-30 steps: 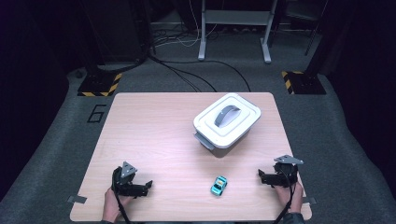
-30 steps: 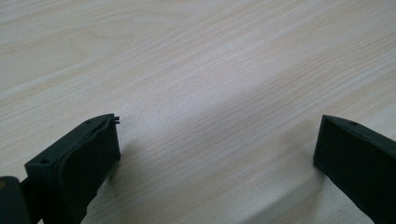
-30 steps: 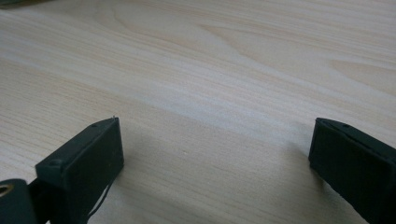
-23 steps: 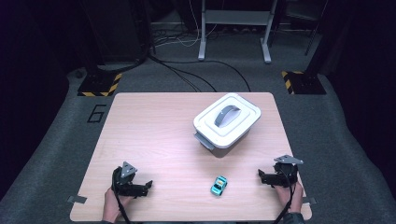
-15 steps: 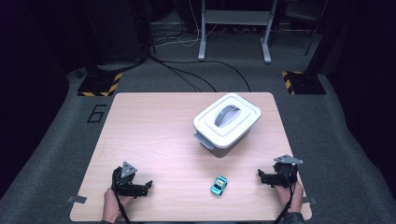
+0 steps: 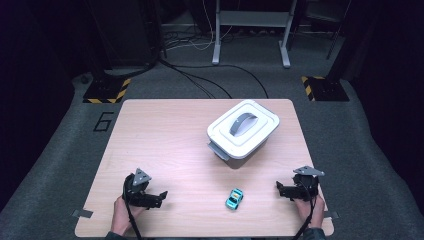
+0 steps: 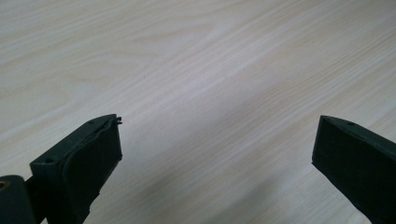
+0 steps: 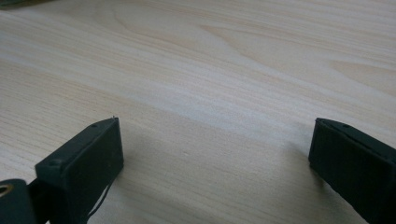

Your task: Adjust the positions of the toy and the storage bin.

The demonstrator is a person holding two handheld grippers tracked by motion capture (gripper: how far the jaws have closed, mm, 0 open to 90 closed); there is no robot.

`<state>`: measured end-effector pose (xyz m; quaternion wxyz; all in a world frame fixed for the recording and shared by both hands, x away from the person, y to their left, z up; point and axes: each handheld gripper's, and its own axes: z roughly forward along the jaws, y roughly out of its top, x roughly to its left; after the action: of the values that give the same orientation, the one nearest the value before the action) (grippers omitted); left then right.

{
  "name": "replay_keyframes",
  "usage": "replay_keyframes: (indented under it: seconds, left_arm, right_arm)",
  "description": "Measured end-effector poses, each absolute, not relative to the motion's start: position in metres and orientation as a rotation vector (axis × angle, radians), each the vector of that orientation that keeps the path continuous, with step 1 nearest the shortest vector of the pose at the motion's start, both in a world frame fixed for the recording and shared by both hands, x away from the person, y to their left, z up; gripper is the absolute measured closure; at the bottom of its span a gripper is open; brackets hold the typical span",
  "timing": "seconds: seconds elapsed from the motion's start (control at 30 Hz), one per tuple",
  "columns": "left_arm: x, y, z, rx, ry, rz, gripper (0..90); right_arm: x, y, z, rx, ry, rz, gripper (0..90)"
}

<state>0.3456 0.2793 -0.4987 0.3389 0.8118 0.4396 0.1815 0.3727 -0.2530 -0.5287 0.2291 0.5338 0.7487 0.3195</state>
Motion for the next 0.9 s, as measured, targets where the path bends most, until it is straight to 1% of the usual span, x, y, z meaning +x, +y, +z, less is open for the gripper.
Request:
replay_keyframes:
  seconds: [0.3, 0.5, 0.6, 0.9]
  left_arm:
    - [0.355, 0.269, -0.484, 2.105, 1.124, 0.467, 1.4]
    - [0.365, 0.26, -0.471, 2.088, 1.091, 0.435, 1.7]
    - [0.37, 0.248, -0.463, 2.122, 1.047, 0.444, 2.1]
    - [0.378, 0.231, -0.445, 2.142, 0.976, 0.439, 2.2]
  right_arm:
    - [0.373, -0.253, -0.529, 1.466, 2.065, 0.882, 2.2]
    - [0.373, -0.253, -0.529, 1.467, 2.065, 0.882, 2.2]
    - [0.373, -0.253, -0.529, 1.467, 2.065, 0.882, 2.2]
    - [0.373, -0.253, -0.529, 1.466, 2.065, 0.882, 2.3]
